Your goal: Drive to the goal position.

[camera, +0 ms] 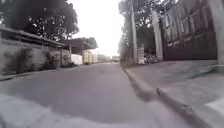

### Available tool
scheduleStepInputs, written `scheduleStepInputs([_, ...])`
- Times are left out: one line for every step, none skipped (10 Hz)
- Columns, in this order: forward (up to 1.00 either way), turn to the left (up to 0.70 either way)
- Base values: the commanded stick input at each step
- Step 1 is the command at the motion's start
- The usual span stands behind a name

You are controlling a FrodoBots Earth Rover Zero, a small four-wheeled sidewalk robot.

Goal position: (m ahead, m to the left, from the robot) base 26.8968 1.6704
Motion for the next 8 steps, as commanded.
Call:
scheduleStepInputs([1.00, 0.00])
scheduleStepInputs([1.00, 0.00])
scheduleStepInputs([1.00, 0.00])
scheduleStepInputs([1.00, 0.00])
scheduleStepInputs([1.00, 0.00])
scheduleStepInputs([1.00, 0.00])
scheduleStepInputs([1.00, 0.00])
scheduleStepInputs([1.00, 0.00])
